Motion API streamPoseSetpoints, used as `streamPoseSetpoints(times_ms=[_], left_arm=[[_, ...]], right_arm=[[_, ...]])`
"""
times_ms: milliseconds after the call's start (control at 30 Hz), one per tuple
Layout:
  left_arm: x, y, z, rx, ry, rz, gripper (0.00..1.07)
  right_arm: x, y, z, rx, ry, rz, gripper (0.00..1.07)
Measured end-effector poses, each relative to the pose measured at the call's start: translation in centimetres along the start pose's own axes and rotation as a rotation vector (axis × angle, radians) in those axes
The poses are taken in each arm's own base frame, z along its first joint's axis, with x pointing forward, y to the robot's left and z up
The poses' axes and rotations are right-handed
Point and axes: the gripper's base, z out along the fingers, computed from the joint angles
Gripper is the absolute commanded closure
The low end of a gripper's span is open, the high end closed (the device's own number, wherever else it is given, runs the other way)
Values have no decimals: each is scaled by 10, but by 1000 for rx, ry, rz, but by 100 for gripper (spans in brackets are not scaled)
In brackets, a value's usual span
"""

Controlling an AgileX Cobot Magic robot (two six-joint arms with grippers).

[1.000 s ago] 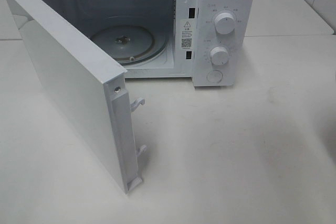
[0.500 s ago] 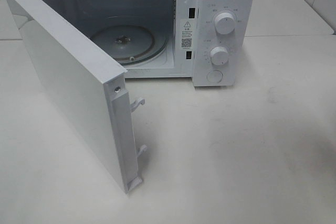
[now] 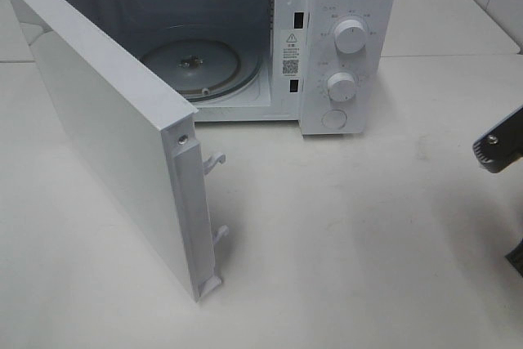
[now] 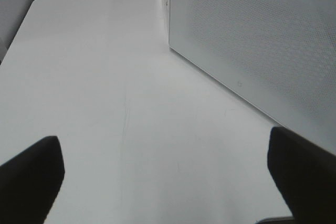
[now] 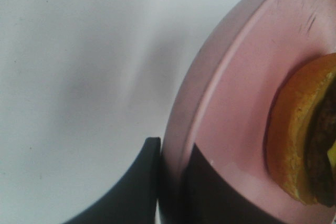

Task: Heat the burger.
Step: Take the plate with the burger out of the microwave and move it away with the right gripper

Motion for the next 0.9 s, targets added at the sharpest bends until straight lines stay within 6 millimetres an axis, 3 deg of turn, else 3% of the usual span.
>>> streamPoseSetpoints(times_ms=[233, 633, 900], left_arm=[[0, 0, 0, 0, 0, 0, 9], [0, 0, 0, 0, 0, 0, 9], [0, 0, 0, 0, 0, 0, 9]], right_arm=[[-18, 16, 19, 23, 84, 32, 106], [-23, 43, 54, 18, 147, 48, 104], [-23, 40, 73, 13, 175, 102, 104]])
